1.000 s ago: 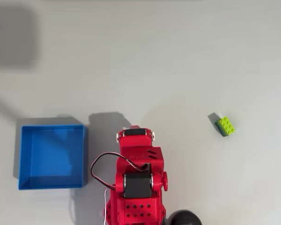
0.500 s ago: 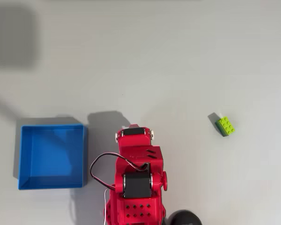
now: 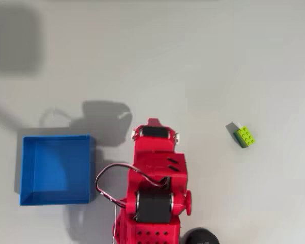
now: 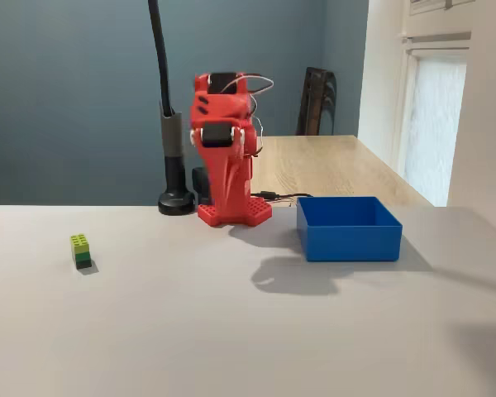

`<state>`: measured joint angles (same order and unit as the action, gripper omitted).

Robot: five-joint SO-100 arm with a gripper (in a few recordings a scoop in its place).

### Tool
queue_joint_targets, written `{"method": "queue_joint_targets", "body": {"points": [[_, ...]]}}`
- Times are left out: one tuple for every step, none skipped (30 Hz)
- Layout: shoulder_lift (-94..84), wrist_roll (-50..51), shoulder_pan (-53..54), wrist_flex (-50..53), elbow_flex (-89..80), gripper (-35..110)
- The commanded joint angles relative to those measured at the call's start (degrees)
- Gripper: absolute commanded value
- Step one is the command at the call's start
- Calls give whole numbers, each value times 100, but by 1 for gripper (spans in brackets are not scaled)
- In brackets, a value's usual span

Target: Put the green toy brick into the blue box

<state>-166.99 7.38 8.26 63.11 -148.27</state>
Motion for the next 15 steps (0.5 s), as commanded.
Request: {"method": "queue_joint_targets", "body": {"points": [[1239,290,633,9,1301,0],[1512,343,773,26,1485,0],[1767,387,923,70,1661,0],[2004,422,1055,123,1828,0],[2232,448,1213,202,1986,0],[2435,475,1380,299,2127,5],[2628,483,1538,422,2259,11],[2804,483,1705,536,2373,17],[2953,483,1881,633,2470,21],[3103,475,2057,712,2549,23],[3243,466,2215,782,2610,26],[3366,439,2355,817,2646,28],[3480,422,2496,826,2663,28],[3595,396,2637,826,2663,29],[3700,378,2769,826,2672,30]]}}
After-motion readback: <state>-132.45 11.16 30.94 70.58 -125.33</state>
